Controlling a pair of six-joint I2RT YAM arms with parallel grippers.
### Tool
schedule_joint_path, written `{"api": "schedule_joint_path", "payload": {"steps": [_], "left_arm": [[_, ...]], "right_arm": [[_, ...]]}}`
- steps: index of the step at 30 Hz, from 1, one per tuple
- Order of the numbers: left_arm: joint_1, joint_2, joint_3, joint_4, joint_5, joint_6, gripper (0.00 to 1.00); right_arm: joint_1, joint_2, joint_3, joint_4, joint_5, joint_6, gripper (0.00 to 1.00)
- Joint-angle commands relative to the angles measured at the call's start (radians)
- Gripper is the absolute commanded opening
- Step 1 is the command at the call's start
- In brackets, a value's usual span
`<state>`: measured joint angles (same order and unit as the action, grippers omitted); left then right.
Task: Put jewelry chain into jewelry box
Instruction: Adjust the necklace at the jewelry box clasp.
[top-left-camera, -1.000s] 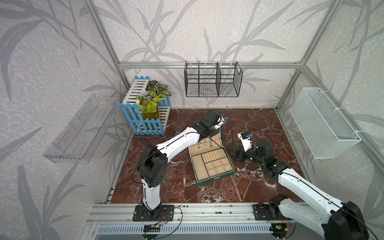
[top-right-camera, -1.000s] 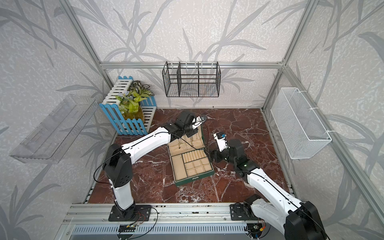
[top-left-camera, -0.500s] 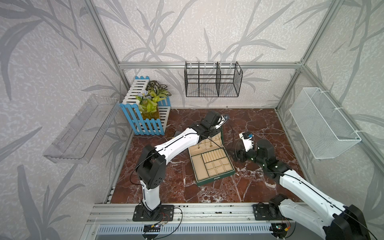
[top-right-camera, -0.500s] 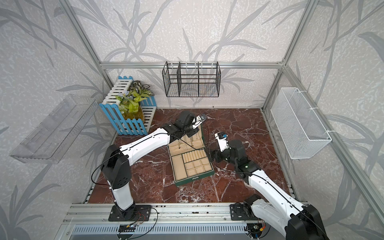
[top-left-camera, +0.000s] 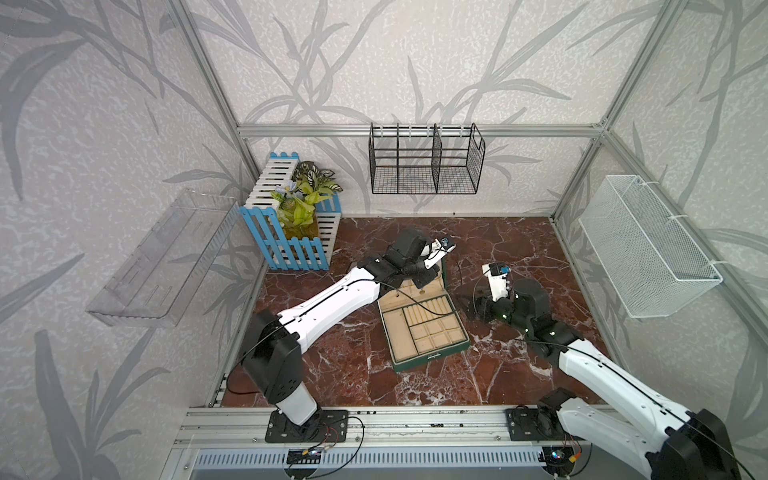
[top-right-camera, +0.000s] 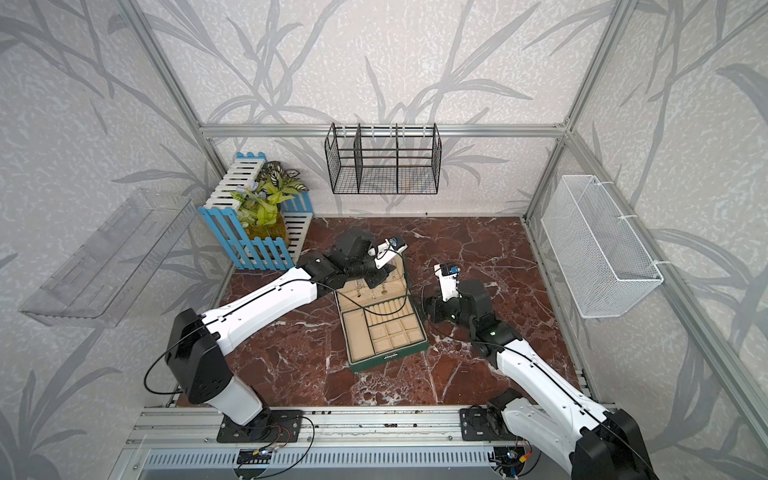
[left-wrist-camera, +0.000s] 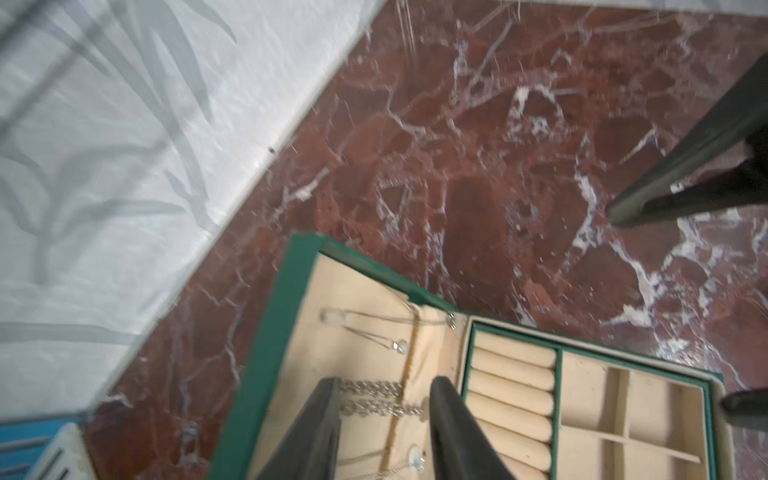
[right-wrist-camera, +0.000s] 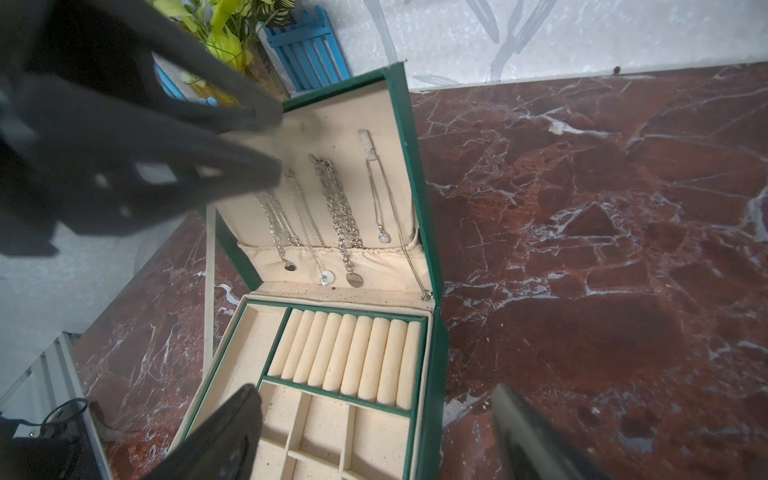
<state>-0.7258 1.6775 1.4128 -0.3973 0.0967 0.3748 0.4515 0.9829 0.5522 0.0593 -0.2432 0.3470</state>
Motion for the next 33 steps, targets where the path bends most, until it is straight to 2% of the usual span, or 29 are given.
{"api": "schedule_joint_path", "payload": {"steps": [1,12,16,24,33], "left_arm": [[-0.003,0.061,0.014,-0.093,0.003,0.015,0.35],[-0.003,0.146,0.040,-0.036,-0.092,0.046,0.33],[-0.001,0.181,0.069,-0.067,-0.106,0.053,0.32],[-0.002,0.217,0.089,-0.102,-0.108,0.057,0.26],[-0.003,0.244,0.089,-0.112,-0.177,0.065,0.22]], "right_arm": [[-0.001,0.033,0.004,0.003,0.010,0.088,0.87],[-0.001,0.059,-0.023,0.051,-0.010,0.135,0.85],[0.000,0.061,-0.027,0.051,-0.010,0.133,0.85],[0.000,0.066,-0.033,0.059,-0.008,0.137,0.85],[0.000,0.063,-0.035,0.066,-0.010,0.139,0.85]]}}
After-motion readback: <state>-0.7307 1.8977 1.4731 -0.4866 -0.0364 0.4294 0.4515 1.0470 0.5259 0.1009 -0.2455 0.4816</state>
